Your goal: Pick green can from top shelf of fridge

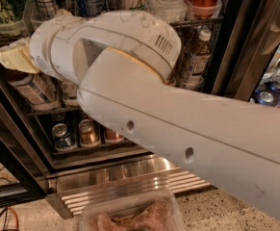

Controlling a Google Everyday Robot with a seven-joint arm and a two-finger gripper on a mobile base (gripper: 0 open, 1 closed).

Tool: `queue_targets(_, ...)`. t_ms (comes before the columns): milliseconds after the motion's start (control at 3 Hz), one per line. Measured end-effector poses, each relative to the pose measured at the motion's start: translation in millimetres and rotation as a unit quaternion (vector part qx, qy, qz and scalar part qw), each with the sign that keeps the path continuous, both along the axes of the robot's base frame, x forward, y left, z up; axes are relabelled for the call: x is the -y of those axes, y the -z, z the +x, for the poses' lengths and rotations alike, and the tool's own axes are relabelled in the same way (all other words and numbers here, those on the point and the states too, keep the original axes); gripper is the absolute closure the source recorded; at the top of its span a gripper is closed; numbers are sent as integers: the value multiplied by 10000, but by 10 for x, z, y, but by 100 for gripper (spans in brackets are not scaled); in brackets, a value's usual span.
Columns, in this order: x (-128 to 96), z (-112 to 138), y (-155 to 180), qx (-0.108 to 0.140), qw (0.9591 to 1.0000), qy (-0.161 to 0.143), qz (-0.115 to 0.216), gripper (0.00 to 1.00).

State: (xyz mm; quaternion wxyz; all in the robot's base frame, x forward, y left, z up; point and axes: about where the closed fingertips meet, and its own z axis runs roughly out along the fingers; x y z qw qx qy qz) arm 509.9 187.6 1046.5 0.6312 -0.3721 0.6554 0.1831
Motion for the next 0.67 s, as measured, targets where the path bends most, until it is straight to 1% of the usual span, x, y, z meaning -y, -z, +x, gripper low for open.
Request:
queue_targets(333,-143,27,65,-134,9999,-91,48,13)
queue_targets(667,-368,44,183,-289,9992,-276,67,12)
